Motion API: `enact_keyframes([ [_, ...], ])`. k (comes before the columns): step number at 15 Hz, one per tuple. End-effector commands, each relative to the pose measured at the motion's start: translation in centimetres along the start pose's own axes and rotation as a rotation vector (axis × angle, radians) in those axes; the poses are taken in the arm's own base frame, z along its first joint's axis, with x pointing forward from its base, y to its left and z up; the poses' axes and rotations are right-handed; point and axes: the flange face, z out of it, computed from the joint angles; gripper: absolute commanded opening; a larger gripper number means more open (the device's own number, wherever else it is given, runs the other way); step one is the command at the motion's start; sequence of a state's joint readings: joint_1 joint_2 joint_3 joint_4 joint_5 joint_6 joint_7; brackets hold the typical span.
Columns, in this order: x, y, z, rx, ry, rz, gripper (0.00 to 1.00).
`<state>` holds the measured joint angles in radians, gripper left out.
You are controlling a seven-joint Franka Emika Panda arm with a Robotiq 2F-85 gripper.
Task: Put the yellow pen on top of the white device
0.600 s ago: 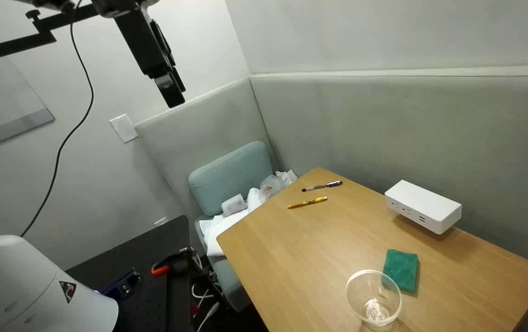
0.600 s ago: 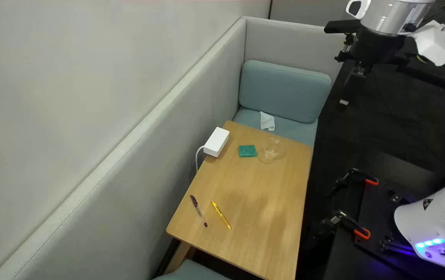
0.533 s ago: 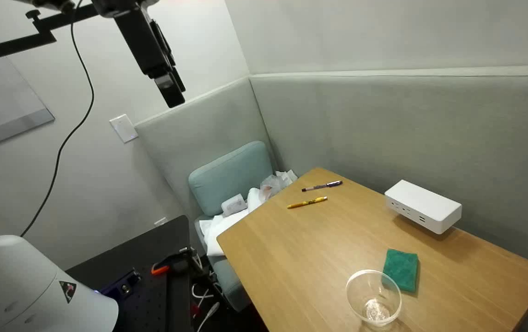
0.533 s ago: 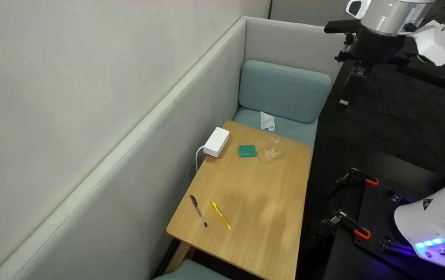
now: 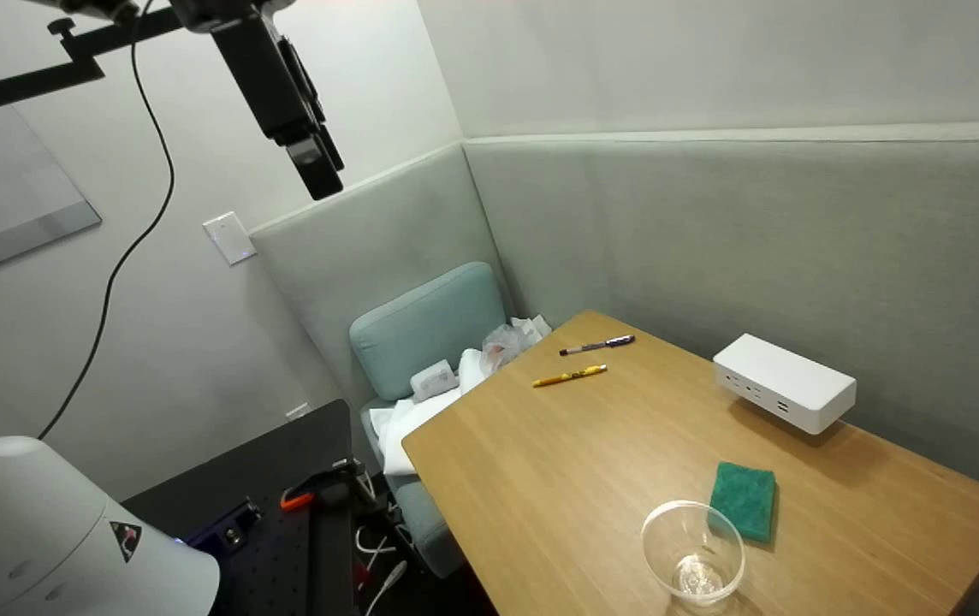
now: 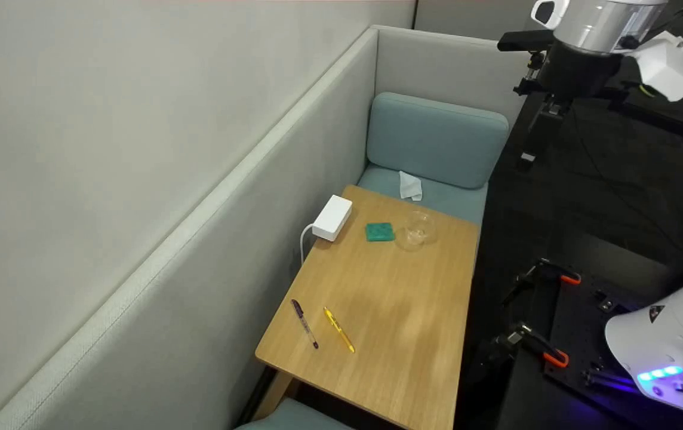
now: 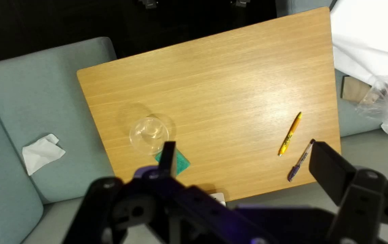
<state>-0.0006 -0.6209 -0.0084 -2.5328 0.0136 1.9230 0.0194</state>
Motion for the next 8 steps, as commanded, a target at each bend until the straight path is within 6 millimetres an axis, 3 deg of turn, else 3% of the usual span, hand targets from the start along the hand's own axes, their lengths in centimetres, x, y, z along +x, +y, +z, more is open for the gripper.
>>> enact_keyframes([
  [1,0.01,0.01,-0.06,0.000,-0.001,0.000,1.00],
  [6,0.01,0.01,-0.06,0.000,-0.001,0.000,1.00],
  [8,0.85,-0.52,0.67,0.018,0.006,0.005,1.00],
])
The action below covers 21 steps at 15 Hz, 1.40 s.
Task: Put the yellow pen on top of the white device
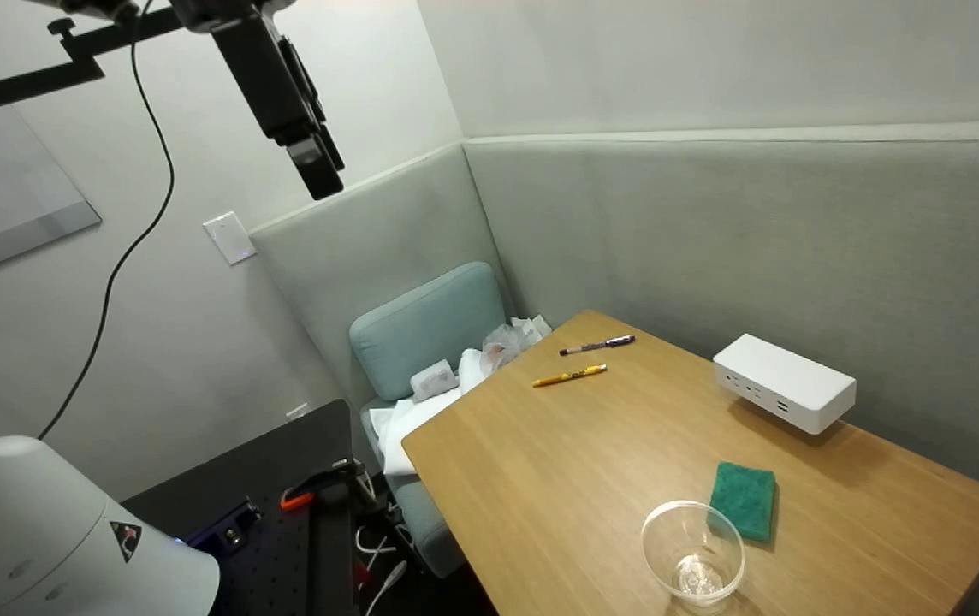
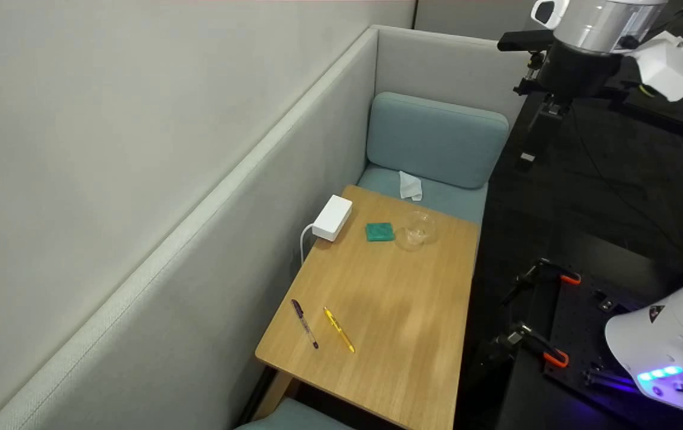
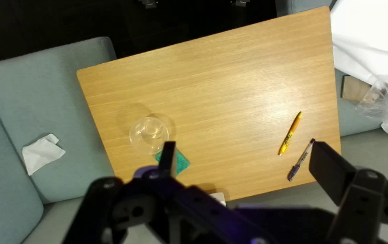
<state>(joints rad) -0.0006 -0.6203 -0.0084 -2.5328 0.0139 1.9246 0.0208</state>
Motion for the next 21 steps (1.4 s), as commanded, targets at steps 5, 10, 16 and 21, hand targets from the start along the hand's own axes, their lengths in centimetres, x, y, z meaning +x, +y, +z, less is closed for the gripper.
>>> enact_keyframes([
  [5,3.8,-4.3,4.4,0.055,0.051,-0.022,1.00],
  [10,7.5,-9.1,9.9,0.081,0.093,0.014,1.00],
  [16,10.4,-11.8,17.1,0.051,0.034,0.080,1.00],
  [21,10.1,-11.3,18.4,0.038,-0.005,0.065,1.00],
])
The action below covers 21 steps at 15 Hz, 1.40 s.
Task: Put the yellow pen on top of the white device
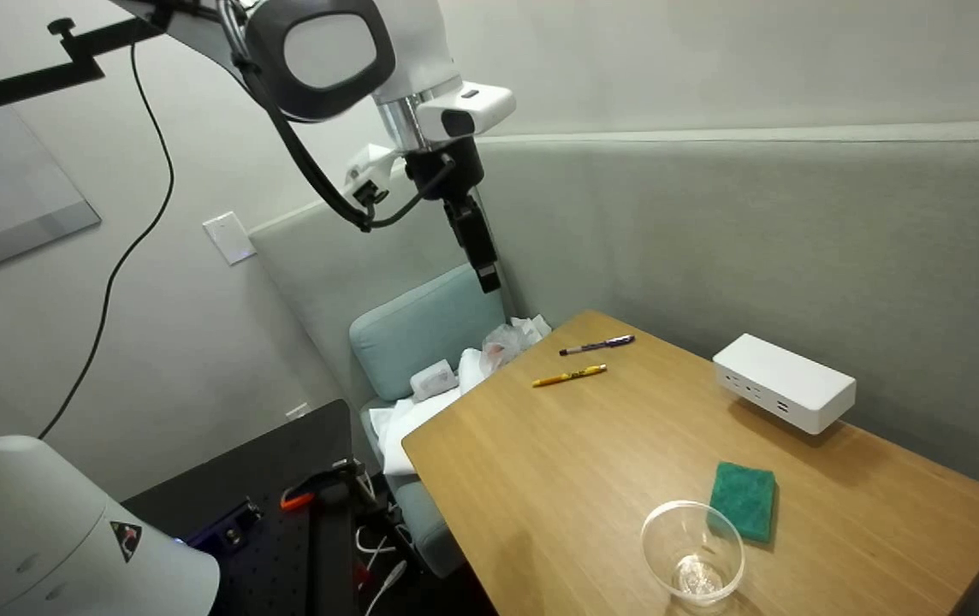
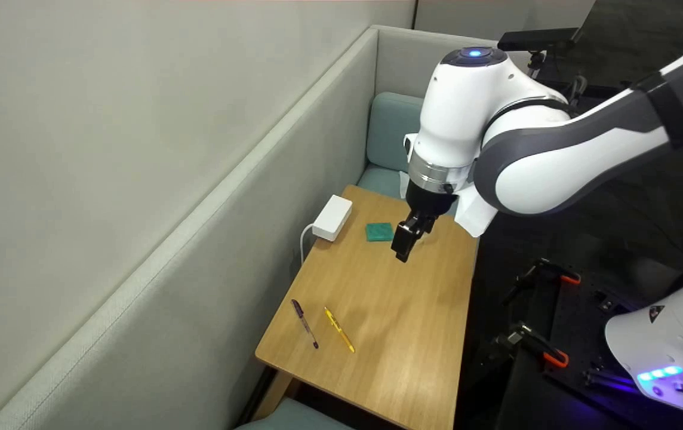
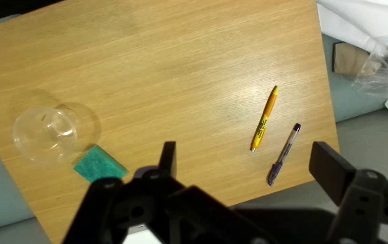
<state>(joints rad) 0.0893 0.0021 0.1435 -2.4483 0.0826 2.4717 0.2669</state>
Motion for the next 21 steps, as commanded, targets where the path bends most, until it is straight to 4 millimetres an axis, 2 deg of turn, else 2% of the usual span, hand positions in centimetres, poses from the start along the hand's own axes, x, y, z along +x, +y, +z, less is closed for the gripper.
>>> enact_keyframes([
  [1,0.1,0.0,-0.1,0.000,-0.001,0.000,1.00],
  [2,0.1,0.0,-0.2,0.000,-0.001,0.000,1.00],
  [4,0.7,-0.3,1.5,0.019,0.002,0.014,1.00],
  [7,1.3,-1.2,5.0,0.032,0.003,0.046,1.00],
  [13,2.5,-4.2,13.4,0.034,0.016,0.094,1.00],
  [21,6.5,-7.9,22.2,-0.022,-0.007,0.181,1.00],
])
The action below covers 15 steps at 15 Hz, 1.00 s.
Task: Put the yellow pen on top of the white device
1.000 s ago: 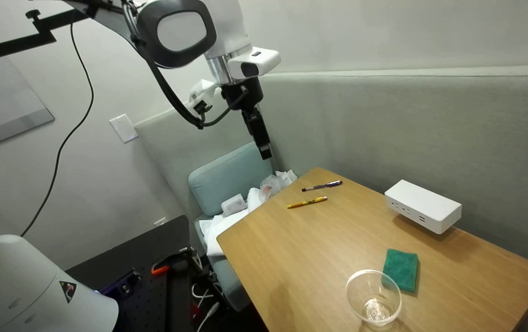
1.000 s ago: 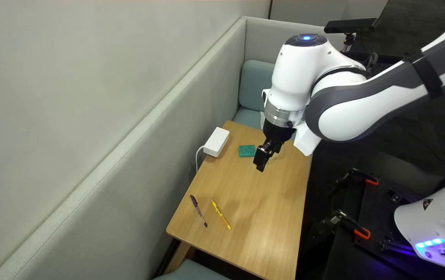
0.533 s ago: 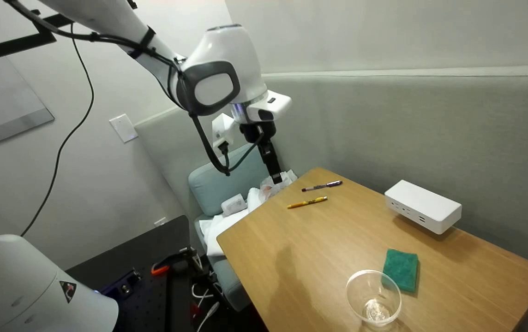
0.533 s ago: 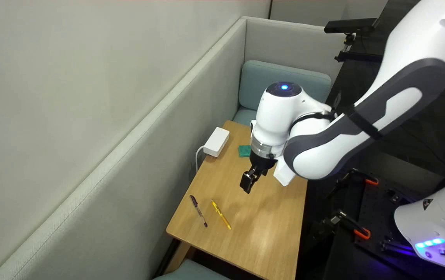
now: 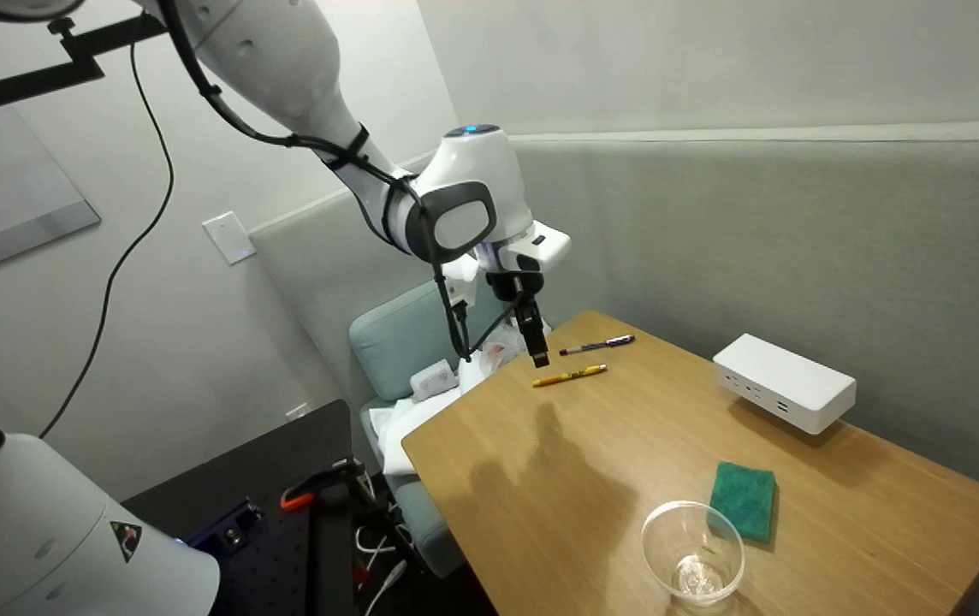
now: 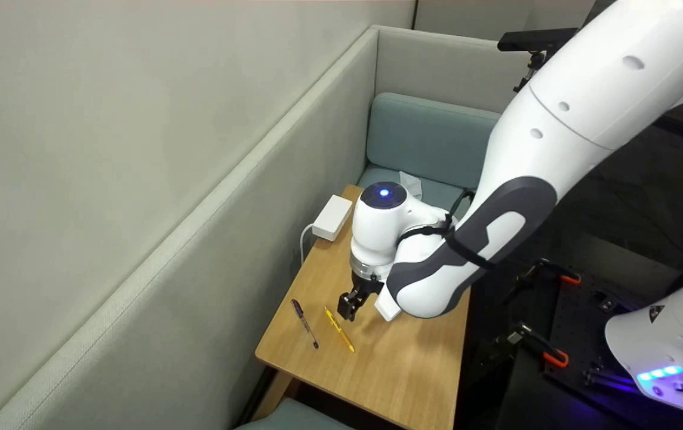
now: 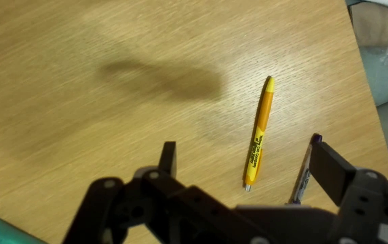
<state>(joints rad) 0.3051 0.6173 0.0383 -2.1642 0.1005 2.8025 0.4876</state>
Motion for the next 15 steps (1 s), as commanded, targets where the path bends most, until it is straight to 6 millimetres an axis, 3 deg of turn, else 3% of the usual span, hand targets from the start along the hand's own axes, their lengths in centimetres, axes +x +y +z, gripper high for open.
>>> enact_keyframes([
  [1,2.3,-1.9,3.4,-0.034,0.005,0.039,1.00],
  [7,4.5,-2.5,8.2,-0.054,0.000,0.060,1.00],
  [15,5.2,-3.3,11.1,-0.063,-0.011,0.054,1.00],
])
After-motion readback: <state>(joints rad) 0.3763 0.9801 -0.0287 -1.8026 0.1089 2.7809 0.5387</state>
